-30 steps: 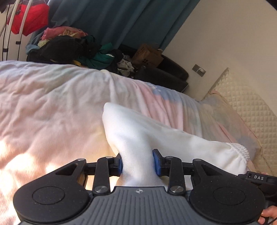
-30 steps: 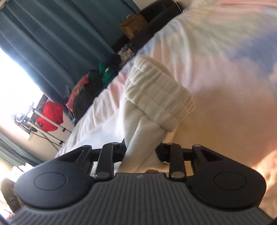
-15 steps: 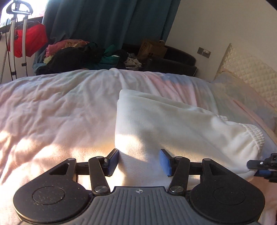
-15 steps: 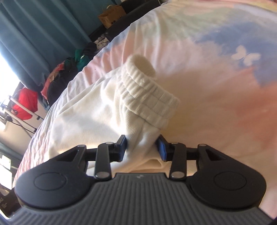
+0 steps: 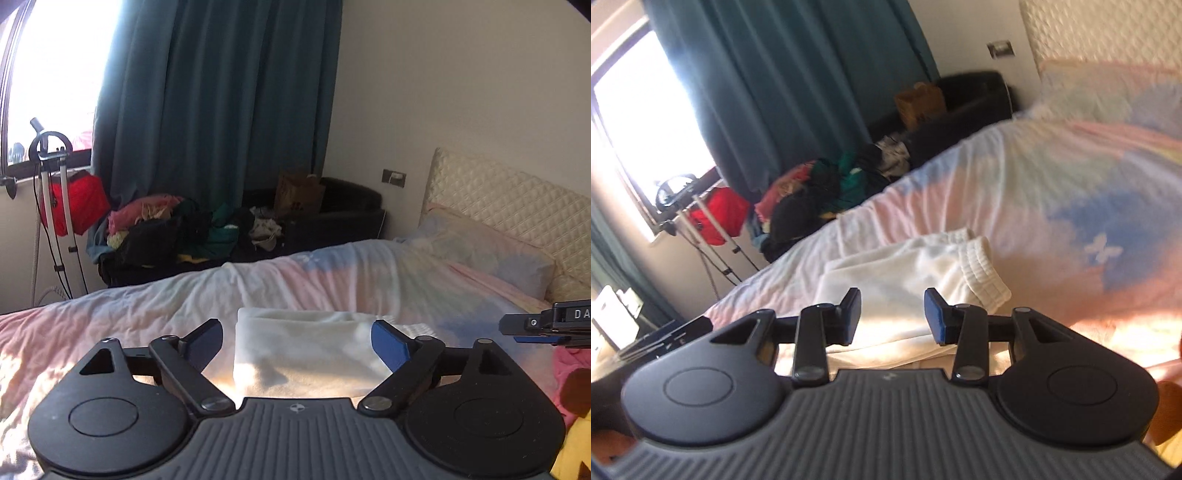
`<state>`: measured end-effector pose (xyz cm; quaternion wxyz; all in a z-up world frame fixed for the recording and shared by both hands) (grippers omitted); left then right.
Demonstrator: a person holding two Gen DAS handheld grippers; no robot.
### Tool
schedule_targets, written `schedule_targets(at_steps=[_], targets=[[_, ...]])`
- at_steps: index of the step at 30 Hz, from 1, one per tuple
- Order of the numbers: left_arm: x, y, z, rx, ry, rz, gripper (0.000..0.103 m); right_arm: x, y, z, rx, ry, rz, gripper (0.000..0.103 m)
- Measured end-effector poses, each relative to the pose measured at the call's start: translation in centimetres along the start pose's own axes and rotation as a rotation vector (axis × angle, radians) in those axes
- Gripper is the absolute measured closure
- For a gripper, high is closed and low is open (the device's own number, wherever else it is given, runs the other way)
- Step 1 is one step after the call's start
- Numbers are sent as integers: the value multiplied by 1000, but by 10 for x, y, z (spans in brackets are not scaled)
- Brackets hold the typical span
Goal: Fold clothes
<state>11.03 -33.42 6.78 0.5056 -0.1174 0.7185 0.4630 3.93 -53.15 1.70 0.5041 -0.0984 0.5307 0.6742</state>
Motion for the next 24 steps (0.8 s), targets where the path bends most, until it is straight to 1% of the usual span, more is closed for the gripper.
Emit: schedule_targets(at_steps=[1,2,3,4,6,7,9,14,18,21,24], targets=[[-1,16,-6,-1,-5,-18,6,1,12,6,-10,13,-10,57],[-3,31,-12,-3,-10,-36,2,2,27,13,-25,30,-22,49],[-4,46,-17,-6,-14,-53,0,3,40,19,-37,47,-40,26],[-4,59,-22,-10,-16,-66,0,5,53,26,-47,66,-58,10],[-3,84,-31,-17,-10,-86,0,7,79,39,-45,125,-111,2],[-3,95,-34,-19,-1,-94,0,9,89,44,-35,153,-134,0],[2,115,-39,-22,6,-106,0,17,111,57,-27,209,-194,0],[21,153,-48,-43,-12,-127,0,42,139,82,-36,291,-270,0],[41,175,-45,-46,-7,-149,0,63,146,85,-30,300,-309,0],[56,187,-38,-67,-10,-170,0,78,138,84,-13,313,-308,0],[70,190,-29,-93,-13,-183,0,94,129,79,3,311,-313,0]])
Point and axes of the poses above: each gripper's, at about its wrist camera, not at the fingertips, and y roughly against the way its jaws point, z to its left, x to its underside, the point moved 10 cm from there along -y, roughly the way its jaws point, and after that the axes turned 10 degrees about z, right-handed, at the moved point
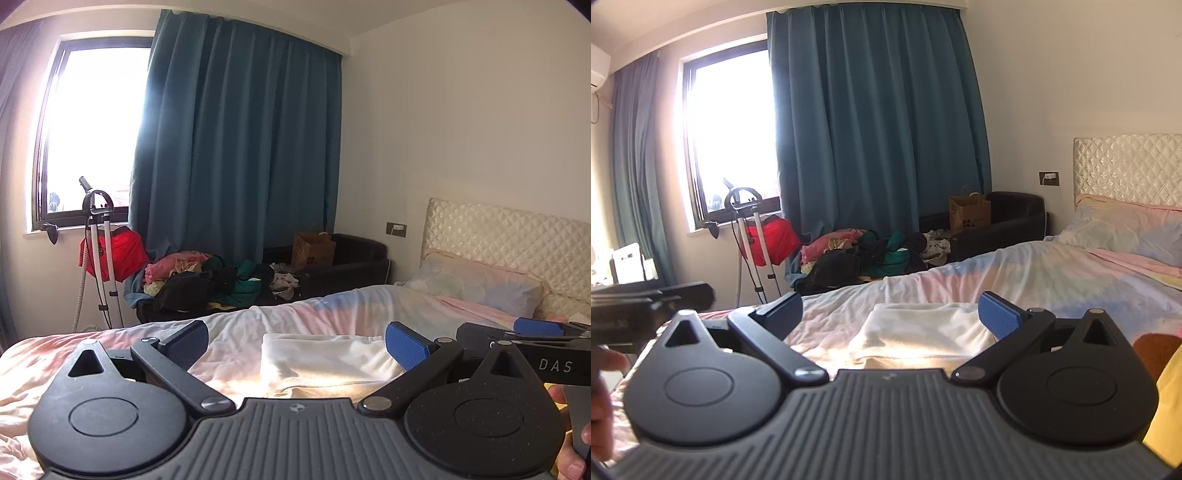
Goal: Fold clothes
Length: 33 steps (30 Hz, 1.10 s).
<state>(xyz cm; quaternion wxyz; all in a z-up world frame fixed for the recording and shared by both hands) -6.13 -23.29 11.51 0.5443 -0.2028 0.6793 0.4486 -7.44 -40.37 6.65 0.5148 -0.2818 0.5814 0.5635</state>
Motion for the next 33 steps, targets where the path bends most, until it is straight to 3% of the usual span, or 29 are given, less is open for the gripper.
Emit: schedule_targets(at_steps=[15,17,23,33], targets=[[72,-42,29,-15,13,55,0,80,-42,3,54,17,-6,0],[75,-47,29,-11,9,54,0,78,-41,6,73,21,-40,0],[81,-60,27,-9,-6,78,0,83,-56,6,137,-4,-30,0],[88,-67,35,-44,23,91,0,90,-67,9,140,31,21,0]])
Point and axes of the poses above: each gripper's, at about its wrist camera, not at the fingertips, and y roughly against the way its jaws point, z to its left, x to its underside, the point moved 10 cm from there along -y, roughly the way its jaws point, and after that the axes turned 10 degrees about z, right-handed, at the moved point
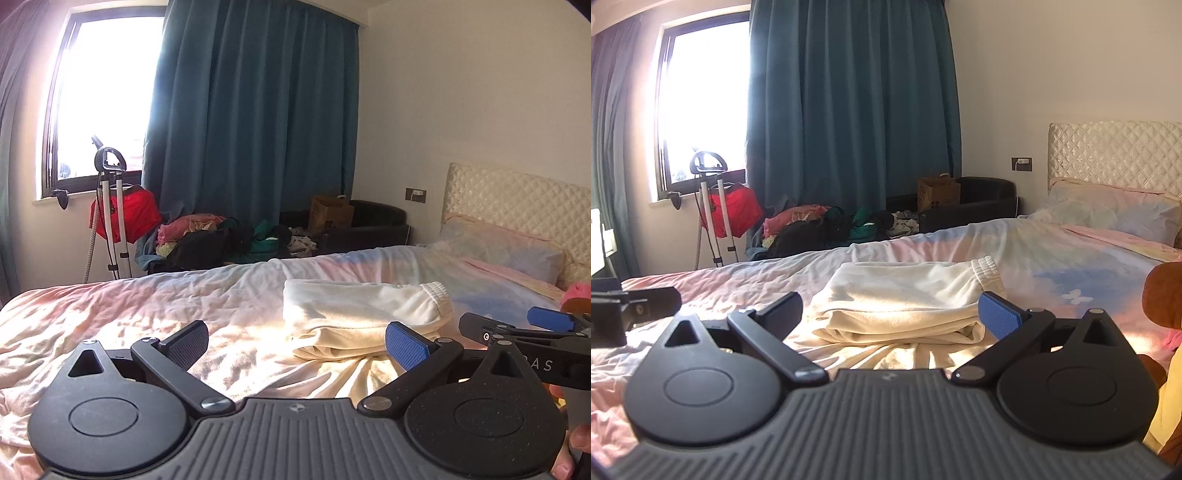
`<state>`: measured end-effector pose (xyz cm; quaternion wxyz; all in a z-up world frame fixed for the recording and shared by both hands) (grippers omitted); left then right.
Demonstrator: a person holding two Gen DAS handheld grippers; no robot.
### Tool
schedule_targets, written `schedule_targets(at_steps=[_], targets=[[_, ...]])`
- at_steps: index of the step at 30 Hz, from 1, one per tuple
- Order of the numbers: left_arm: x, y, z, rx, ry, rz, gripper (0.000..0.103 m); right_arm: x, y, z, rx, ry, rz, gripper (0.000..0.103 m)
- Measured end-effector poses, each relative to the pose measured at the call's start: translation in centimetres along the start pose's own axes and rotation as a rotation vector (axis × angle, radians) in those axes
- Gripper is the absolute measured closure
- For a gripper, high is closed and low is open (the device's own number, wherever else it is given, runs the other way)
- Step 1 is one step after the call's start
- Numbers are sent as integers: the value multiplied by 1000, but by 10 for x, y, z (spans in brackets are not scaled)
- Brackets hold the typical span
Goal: Fold clothes
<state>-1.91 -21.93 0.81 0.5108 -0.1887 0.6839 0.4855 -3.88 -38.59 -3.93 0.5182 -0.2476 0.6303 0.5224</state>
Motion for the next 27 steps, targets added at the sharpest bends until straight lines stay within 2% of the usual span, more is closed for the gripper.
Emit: schedule_targets(at_steps=[27], targets=[[0,9,-2,-14,-2,-17,0,1,4,1,-4,6,15,0]])
Point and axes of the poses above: each gripper's, at about its wrist camera, not at the fingertips, and y roughly against the way its jaws point, z to its left, x to its underside, the point moved 10 cm from there along -y, roughly the way its jaws point, and after that the axes turned 10 degrees about z, right-handed, at the moved point
